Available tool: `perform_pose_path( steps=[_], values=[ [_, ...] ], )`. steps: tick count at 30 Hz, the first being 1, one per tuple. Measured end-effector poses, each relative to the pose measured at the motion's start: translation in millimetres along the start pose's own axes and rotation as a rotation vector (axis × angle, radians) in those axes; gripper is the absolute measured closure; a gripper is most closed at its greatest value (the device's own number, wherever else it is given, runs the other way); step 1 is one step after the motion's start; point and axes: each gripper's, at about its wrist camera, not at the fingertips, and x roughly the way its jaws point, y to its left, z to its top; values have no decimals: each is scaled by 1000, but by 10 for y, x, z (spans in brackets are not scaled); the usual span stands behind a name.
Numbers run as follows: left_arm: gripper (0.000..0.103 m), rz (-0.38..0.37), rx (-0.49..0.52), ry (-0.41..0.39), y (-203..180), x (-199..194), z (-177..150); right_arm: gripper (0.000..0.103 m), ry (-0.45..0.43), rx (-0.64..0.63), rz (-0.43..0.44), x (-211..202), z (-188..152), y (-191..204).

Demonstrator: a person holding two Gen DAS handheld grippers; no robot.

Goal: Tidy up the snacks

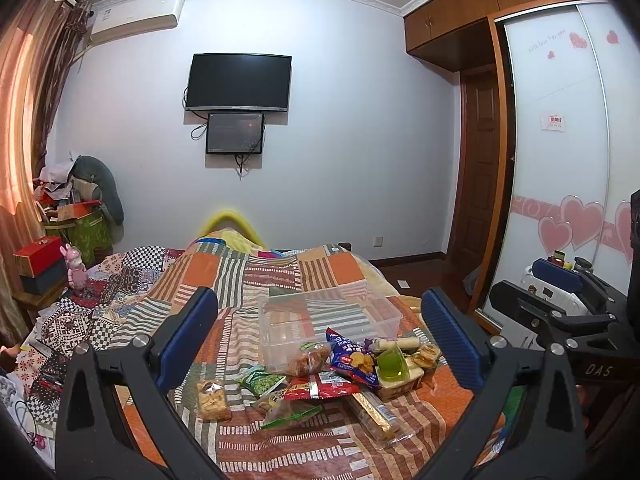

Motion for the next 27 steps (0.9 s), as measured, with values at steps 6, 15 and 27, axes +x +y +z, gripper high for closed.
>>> perform_pose_path(
  steps=[6, 15, 27],
  values=[
    [0, 0, -2, 3, 6, 10, -2, 0, -1, -1, 2, -1, 2, 5],
    [0, -3, 2, 1, 16, 24, -22, 0, -5, 0, 12, 38, -14, 7],
    [1, 47, -11, 74, 232, 266, -221, 0, 69, 34, -30, 274, -148, -164]
  ],
)
